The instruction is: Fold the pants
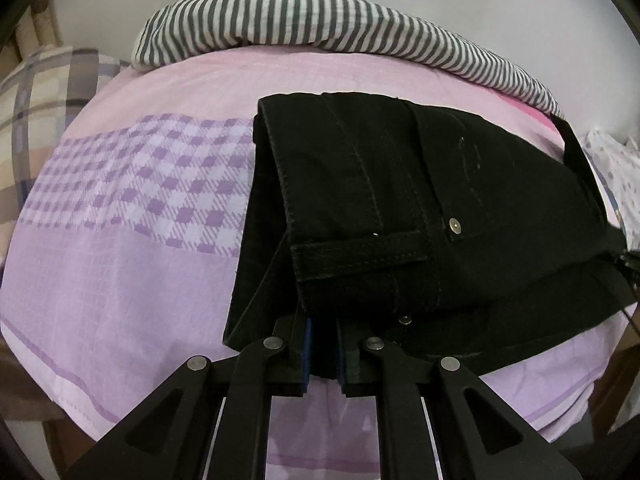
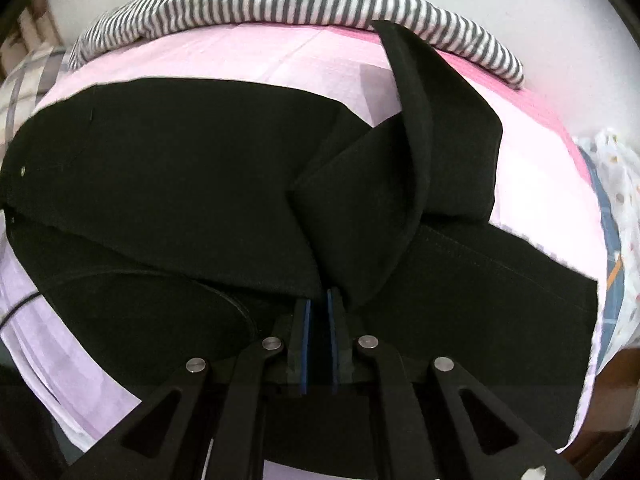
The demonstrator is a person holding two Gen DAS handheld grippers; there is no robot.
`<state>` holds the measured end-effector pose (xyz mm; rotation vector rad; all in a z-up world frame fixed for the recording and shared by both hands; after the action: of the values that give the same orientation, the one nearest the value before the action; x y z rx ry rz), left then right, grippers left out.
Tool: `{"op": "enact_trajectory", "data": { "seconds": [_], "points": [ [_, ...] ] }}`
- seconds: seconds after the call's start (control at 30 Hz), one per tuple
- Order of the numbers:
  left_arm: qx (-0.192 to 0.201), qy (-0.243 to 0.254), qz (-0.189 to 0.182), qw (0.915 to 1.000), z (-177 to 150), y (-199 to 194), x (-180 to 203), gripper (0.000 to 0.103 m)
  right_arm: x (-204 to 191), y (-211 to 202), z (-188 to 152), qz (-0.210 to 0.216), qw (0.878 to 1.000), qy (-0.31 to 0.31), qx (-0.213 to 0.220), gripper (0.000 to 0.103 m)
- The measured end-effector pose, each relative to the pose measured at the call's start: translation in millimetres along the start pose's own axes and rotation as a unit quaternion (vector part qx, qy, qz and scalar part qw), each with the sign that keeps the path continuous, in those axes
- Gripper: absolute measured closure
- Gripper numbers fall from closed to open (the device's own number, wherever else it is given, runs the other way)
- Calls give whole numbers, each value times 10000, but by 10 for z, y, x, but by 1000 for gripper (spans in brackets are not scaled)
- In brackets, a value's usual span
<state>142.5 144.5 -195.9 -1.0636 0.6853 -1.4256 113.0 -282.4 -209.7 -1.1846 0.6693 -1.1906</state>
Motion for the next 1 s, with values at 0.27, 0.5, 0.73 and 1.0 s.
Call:
{"op": "enact_trajectory", "data": {
  "seconds": [0.27,0.5,0.73,1.0],
  "points": [
    [-202,-755,-98,9969,-58,-218,-166,63,-63,-297,-53,323,9971,559,410,60],
    [-232,-1979,-1246,9720,-149,-545,-208,62,-97,-632,-125,433,9925,864,749,60],
    [-613,-2547,-1771,9487,-210,-341,52,62,-140,-715,-59,466,9890,997,988,59],
    [-572,-2946,-1746,9378,-118,-116,54,62,-15,-651,-4,351,9866,1214,1029,58]
  ]
}}
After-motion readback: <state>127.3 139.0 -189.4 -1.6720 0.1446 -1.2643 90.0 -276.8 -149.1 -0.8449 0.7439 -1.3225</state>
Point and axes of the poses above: each gripper's, at about its wrist camera, not at the fingertips, and y roughly the way its jaws point, x to its right, z to its top, the point moved 9 cm from there along y, roughly the way its jaws point, and after that the axes turned 12 degrees about -y, right-handed, at the moved point
